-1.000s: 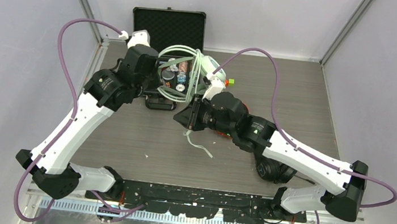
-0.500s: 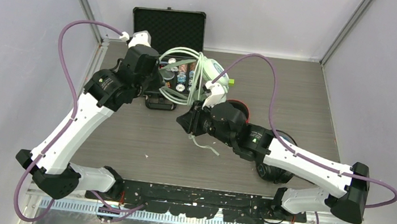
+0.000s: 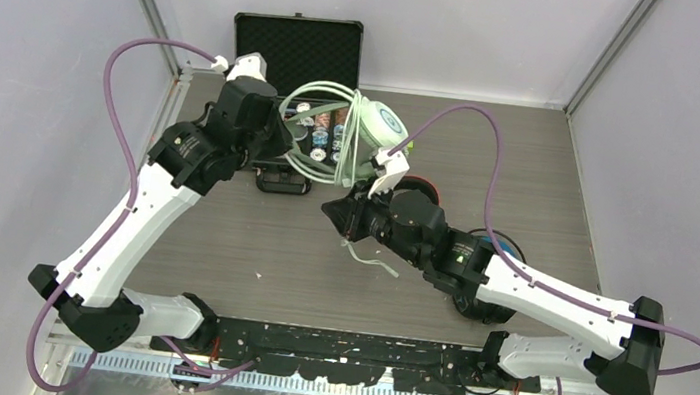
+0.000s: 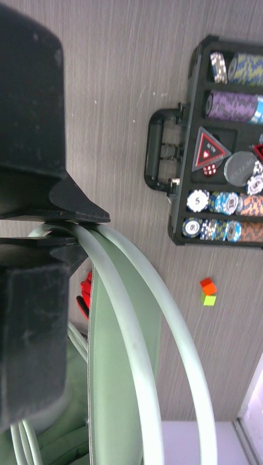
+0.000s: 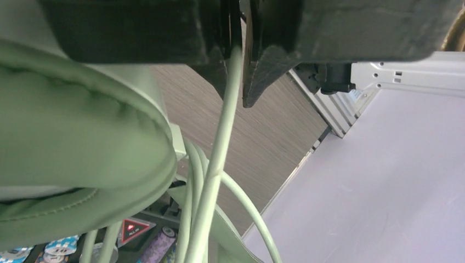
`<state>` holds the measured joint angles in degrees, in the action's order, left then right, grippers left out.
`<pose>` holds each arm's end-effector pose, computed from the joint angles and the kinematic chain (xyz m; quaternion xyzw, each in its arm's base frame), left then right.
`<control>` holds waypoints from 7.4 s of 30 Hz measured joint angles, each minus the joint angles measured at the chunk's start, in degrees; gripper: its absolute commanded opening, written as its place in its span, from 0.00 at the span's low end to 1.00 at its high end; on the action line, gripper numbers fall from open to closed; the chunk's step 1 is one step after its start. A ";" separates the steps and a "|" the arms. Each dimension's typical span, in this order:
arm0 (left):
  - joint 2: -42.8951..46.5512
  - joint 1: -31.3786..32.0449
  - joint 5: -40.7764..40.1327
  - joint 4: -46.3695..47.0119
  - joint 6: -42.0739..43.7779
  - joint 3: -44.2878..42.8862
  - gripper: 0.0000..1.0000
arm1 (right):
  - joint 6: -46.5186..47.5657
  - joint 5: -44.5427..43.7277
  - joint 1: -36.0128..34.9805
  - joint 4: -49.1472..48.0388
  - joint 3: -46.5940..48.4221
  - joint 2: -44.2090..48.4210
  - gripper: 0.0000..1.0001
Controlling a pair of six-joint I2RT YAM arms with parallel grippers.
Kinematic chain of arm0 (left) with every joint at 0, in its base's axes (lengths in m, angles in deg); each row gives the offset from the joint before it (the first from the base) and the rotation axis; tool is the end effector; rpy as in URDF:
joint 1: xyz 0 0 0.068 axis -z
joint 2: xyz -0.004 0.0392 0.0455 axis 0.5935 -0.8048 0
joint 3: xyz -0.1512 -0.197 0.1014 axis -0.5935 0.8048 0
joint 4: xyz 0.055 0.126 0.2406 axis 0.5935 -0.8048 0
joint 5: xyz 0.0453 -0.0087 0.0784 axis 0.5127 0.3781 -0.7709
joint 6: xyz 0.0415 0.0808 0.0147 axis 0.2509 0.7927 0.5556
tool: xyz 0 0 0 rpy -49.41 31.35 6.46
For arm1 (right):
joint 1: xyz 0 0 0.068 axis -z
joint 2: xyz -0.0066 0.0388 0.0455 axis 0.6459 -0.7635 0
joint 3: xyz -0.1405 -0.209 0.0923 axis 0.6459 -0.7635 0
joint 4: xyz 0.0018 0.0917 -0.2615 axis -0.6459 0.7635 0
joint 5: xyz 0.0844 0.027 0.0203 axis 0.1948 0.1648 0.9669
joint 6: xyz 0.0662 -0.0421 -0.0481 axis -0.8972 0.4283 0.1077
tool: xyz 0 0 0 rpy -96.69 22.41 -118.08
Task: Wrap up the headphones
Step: Wrap the headphones cable around the headphones.
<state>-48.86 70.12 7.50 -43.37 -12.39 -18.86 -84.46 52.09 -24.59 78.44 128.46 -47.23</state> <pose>0.2567 -0.1344 0.4249 -0.1487 0.8580 -0.1509 0.4679 0.1623 0.3017 0.3419 -0.1604 0.7586 0.4032 0.4860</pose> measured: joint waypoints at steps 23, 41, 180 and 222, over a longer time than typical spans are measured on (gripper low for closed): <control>3.21 -0.37 5.40 9.40 -5.97 9.38 0.00 | -1.55 -9.44 -0.33 1.86 1.27 -0.48 0.53; 4.61 -0.52 6.82 12.68 -6.36 10.80 0.00 | -1.20 -10.82 -0.55 3.48 4.07 1.68 0.59; 9.35 -0.72 11.87 15.02 0.11 8.07 0.00 | -87.93 12.52 22.43 -8.92 -18.43 -4.70 0.01; -7.93 -1.20 32.72 -11.34 45.48 7.52 0.00 | -33.40 27.39 32.46 -20.65 -20.17 3.87 0.00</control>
<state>-56.79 68.92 40.22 -54.71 33.10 -11.34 -117.86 79.48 7.87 57.78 108.29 -43.36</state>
